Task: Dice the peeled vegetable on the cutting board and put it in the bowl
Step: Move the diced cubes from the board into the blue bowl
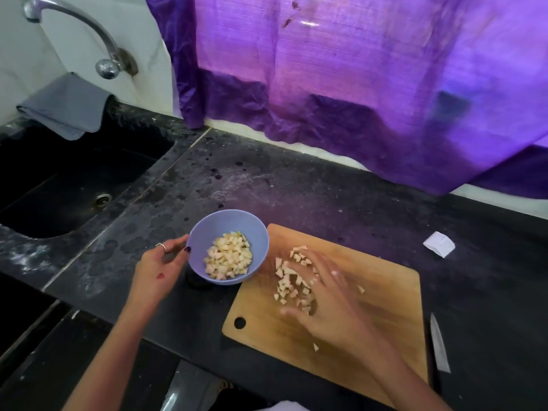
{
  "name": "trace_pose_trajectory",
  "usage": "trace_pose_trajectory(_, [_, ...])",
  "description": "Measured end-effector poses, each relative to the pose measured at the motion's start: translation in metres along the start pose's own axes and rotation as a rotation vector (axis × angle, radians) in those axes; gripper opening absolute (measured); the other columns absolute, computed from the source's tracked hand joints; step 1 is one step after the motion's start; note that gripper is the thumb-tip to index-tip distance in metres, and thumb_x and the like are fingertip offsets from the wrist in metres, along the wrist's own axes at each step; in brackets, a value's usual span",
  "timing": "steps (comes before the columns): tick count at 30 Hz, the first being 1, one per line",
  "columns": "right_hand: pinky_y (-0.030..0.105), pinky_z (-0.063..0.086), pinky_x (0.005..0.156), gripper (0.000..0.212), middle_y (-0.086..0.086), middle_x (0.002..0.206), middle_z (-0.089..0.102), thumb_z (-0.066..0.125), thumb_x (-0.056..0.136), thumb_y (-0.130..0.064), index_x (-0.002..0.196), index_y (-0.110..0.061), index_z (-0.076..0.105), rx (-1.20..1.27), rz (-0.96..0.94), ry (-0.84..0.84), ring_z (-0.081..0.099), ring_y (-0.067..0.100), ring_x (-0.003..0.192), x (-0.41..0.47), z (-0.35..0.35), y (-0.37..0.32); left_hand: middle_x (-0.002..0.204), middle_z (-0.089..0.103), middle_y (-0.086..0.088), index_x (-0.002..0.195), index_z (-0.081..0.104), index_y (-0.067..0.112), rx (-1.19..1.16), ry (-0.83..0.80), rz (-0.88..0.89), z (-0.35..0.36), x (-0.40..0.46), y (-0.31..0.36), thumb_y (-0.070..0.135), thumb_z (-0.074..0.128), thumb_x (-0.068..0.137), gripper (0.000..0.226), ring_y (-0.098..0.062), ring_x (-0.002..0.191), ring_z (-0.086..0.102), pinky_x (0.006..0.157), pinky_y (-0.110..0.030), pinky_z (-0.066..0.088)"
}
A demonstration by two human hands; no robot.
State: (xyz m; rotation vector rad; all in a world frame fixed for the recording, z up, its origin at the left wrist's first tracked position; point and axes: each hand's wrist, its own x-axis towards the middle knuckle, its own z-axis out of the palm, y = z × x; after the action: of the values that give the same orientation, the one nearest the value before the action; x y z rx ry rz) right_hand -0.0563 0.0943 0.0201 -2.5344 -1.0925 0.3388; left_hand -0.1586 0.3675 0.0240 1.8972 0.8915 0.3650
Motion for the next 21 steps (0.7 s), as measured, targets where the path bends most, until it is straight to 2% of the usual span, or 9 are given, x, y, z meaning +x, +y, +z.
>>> trace_pose_trajectory(2, [0.040,-0.012,0.115,0.094,-0.019,0.151,-0.030,0.036,0.072,-0.086,0.147,-0.045,-0.002,-0.126,0.090,-0.027,-0.030,0.008,0.138,-0.025,0.011,0.024,0.111,0.061,0.008,0.122,0.063,0.020,0.001,-0.006,-0.003,-0.001,0.000,0.002,0.017,0.058,0.093,0.030,-0.010,0.098,0.056,0.083,-0.027,0.039])
trace_pose_trajectory(4, [0.043,-0.013,0.115,0.105,-0.012,0.152,-0.032,0.030,0.066,-0.094,0.148,-0.041,-0.009,-0.159,0.149,-0.002,-0.032,0.012,0.138,-0.039,0.018,0.040,0.113,0.062,0.006,0.122,0.063,0.020,0.002,-0.009,-0.011,-0.001,0.001,0.003,0.017,0.057,0.093,0.029,-0.010,0.099,0.055,0.084,-0.026,0.039])
trace_pose_trajectory(6, [0.046,-0.009,0.117,0.110,-0.007,0.155,-0.027,0.029,0.063,-0.096,0.149,-0.038,-0.009,-0.173,0.175,0.021,-0.028,0.017,0.141,-0.045,0.025,0.045,0.115,0.062,0.005,0.122,0.063,0.021,0.005,-0.004,-0.023,0.000,0.001,0.004,0.018,0.057,0.094,0.029,-0.010,0.101,0.053,0.085,-0.027,0.038])
trace_pose_trajectory(11, [0.054,0.003,0.111,0.103,0.004,0.160,-0.004,0.032,0.069,-0.092,0.151,-0.036,0.005,-0.204,0.101,0.073,-0.006,0.030,0.146,-0.041,0.040,0.042,0.111,0.058,0.011,0.123,0.062,0.023,0.043,-0.022,-0.020,-0.001,0.000,0.004,0.018,0.057,0.094,0.030,-0.009,0.102,0.052,0.086,-0.027,0.037])
trace_pose_trajectory(17, [0.044,-0.013,0.114,0.097,-0.010,0.153,-0.032,0.026,0.069,-0.093,0.144,-0.046,-0.015,-0.194,0.057,0.049,-0.029,0.018,0.140,0.004,0.034,0.039,0.117,0.064,0.006,0.121,0.063,0.025,0.016,-0.034,-0.039,-0.003,-0.001,-0.003,0.019,0.059,0.093,0.029,-0.015,0.110,0.058,0.093,-0.032,0.042])
trace_pose_trajectory(21, [0.039,-0.010,0.114,0.093,-0.009,0.155,-0.026,0.032,0.071,-0.087,0.146,-0.048,-0.008,-0.131,0.011,0.006,-0.026,0.015,0.142,0.035,0.033,0.033,0.118,0.064,0.007,0.120,0.063,0.027,0.016,-0.021,-0.039,-0.001,-0.002,0.000,0.019,0.058,0.093,0.029,-0.015,0.110,0.058,0.094,-0.034,0.043])
